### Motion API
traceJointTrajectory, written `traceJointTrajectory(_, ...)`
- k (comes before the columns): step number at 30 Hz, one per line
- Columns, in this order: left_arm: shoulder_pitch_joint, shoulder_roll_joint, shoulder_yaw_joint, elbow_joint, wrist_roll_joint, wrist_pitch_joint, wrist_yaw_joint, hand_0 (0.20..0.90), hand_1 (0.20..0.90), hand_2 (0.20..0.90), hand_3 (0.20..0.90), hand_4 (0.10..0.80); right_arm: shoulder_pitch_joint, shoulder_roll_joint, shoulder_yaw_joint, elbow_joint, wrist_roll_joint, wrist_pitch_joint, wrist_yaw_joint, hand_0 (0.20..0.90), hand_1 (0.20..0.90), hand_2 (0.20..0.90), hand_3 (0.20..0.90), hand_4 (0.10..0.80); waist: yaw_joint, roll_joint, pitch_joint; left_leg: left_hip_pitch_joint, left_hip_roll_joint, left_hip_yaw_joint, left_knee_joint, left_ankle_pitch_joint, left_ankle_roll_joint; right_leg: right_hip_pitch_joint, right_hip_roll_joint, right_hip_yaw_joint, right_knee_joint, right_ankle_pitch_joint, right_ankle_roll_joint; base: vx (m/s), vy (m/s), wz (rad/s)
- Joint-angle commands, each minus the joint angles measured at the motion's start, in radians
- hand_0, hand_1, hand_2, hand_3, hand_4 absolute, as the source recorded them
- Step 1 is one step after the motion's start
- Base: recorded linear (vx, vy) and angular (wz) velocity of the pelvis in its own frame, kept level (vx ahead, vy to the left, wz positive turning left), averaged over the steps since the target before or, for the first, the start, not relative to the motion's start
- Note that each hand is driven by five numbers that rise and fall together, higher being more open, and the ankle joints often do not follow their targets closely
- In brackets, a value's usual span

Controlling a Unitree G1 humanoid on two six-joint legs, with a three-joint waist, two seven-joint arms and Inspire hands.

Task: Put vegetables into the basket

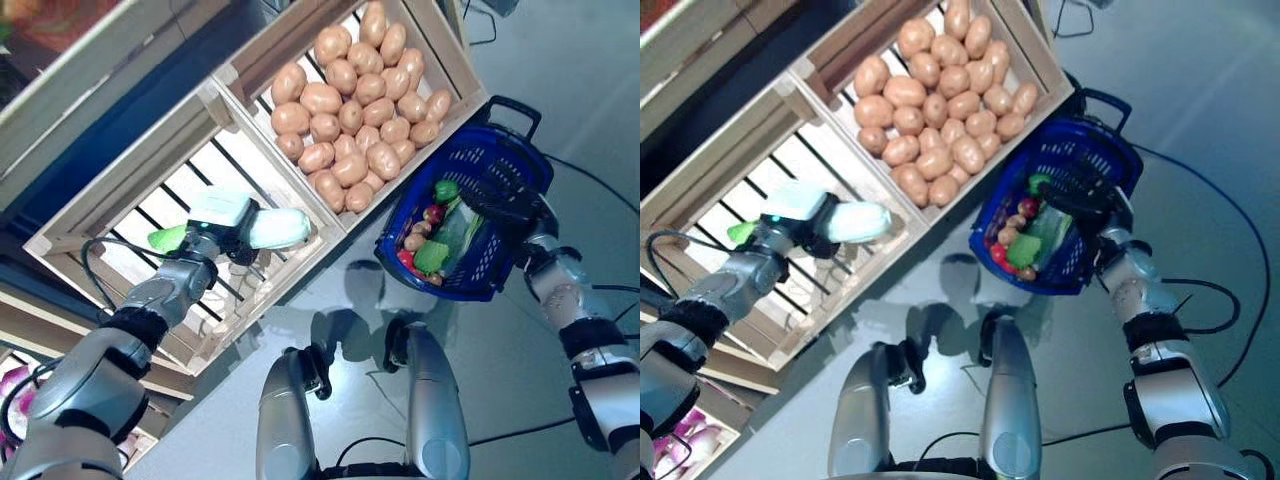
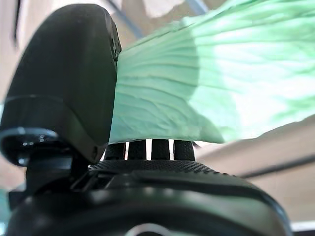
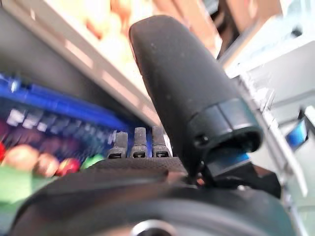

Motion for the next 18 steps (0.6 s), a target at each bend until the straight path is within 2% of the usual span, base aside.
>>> traceJointTrajectory(1,0.033,0.039,0.141,-0.077,-0.182,-0.029,0.035,0.300,0.300,0.300,0.300,0.400,0.057,0.059,-0.046,-0.100,-0.063,-0.061,0.034,0.900,0.900,0.900,0.900,0.800,0.027,-0.030,-0.177,0.108,-0.033,0.018,-0.209,0.081,0.031,0.226,0.002,-0.052,-0.202,0.011,0.014,0.128,-0.005,0.08)
traceJointTrajectory(3,0.085,0.018,0.203,-0.114,-0.273,-0.047,0.002,0.300,0.300,0.300,0.300,0.400,0.101,0.081,-0.037,-0.140,-0.086,-0.048,0.070,0.900,0.900,0.900,0.900,0.800,0.034,-0.034,-0.213,0.177,-0.046,0.022,-0.277,0.103,0.025,0.307,0.022,-0.066,-0.284,0.026,0.015,0.159,-0.002,0.02)
traceJointTrajectory(6,0.168,-0.024,0.289,-0.191,-0.438,-0.058,-0.077,0.300,0.300,0.300,0.300,0.400,0.166,0.095,-0.031,-0.201,-0.119,0.019,0.177,0.900,0.900,0.900,0.900,0.800,0.047,-0.036,-0.281,0.298,-0.075,0.029,-0.406,0.142,0.019,0.451,0.056,-0.087,-0.446,0.056,0.016,0.236,0.011,-0.02)
traceJointTrajectory(8,0.221,-0.076,0.353,-0.235,-0.630,-0.073,-0.173,0.300,0.300,0.300,0.300,0.400,0.207,0.099,-0.019,-0.233,-0.149,0.057,0.253,0.900,0.900,0.900,0.900,0.800,0.054,-0.036,-0.327,0.387,-0.094,0.028,-0.512,0.175,0.017,0.554,0.076,-0.093,-0.572,0.087,0.019,0.237,0.018,-0.01)
traceJointTrajectory(10,0.243,-0.101,0.384,-0.254,-0.718,-0.085,-0.207,0.300,0.300,0.300,0.300,0.400,0.222,0.103,-0.017,-0.243,-0.161,0.071,0.284,0.900,0.900,0.900,0.900,0.800,0.056,-0.036,-0.346,0.422,-0.100,0.028,-0.557,0.191,0.015,0.591,0.083,-0.096,-0.619,0.101,0.020,0.143,0.015,-0.01)
traceJointTrajectory(11,0.264,-0.140,0.423,-0.279,-0.813,-0.096,-0.251,0.300,0.300,0.300,0.300,0.400,0.234,0.107,-0.011,-0.263,-0.182,0.095,0.314,0.900,0.900,0.900,0.900,0.800,0.057,-0.037,-0.367,0.457,-0.109,0.024,-0.608,0.209,0.015,0.627,0.090,-0.096,-0.670,0.122,0.025,0.110,0.017,0.10)
traceJointTrajectory(15,0.293,-0.227,0.484,-0.341,-1.064,-0.096,-0.395,0.300,0.300,0.300,0.300,0.400,0.251,0.120,-0.002,-0.312,-0.188,0.149,0.358,0.900,0.900,0.900,0.900,0.800,0.055,-0.037,-0.404,0.523,-0.122,0.020,-0.720,0.248,0.010,0.686,0.102,-0.093,-0.766,0.166,0.038,0.081,0.020,0.09)
traceJointTrajectory(18,0.299,-0.266,0.498,-0.373,-1.185,-0.086,-0.456,0.300,0.300,0.300,0.300,0.400,0.253,0.133,0.005,-0.336,-0.197,0.174,0.354,0.900,0.900,0.900,0.900,0.800,0.052,-0.035,-0.422,0.555,-0.128,0.024,-0.775,0.267,0.009,0.711,0.108,-0.091,-0.813,0.189,0.045,0.052,0.019,-0.01)
